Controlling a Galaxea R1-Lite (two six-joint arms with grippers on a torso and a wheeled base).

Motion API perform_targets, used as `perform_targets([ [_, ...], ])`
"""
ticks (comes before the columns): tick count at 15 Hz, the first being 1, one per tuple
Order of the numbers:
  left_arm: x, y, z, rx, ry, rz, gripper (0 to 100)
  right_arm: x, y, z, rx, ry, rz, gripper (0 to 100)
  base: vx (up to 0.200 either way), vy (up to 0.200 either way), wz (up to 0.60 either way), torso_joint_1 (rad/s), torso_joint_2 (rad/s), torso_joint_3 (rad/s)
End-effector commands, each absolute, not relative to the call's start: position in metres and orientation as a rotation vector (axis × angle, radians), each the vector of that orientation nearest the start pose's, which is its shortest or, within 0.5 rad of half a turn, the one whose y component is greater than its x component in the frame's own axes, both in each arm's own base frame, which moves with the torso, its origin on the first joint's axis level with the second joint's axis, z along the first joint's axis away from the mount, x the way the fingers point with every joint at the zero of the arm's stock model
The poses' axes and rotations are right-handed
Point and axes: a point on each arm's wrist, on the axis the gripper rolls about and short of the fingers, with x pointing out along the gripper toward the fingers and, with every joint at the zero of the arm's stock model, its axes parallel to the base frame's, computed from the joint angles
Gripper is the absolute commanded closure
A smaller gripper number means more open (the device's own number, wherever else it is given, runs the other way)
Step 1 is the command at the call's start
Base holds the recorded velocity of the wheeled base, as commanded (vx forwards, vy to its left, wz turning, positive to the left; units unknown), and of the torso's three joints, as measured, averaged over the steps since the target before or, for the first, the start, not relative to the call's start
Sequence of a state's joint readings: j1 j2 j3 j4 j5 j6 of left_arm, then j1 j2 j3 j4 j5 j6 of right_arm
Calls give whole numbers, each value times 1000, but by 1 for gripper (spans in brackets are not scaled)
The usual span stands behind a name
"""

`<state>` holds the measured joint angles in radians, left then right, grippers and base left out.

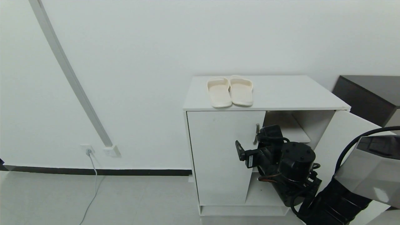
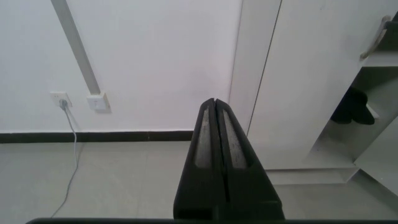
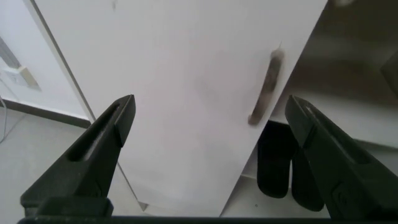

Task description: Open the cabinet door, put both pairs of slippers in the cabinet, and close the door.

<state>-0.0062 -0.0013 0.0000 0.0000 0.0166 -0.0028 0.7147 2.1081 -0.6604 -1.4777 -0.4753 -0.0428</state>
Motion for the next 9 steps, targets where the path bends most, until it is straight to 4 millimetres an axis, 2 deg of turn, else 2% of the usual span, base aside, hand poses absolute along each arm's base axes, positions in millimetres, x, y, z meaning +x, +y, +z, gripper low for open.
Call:
perform_targets([
  [1,-23,1,75,-3,0,11,100,271,222,96,-27,-28,240,0,0,0,0,212,-530,-305],
  [9,-23,1,75,-2,2,11,100,268,222,98,-24,-33,246,0,0,0,0,252,-574,-328],
])
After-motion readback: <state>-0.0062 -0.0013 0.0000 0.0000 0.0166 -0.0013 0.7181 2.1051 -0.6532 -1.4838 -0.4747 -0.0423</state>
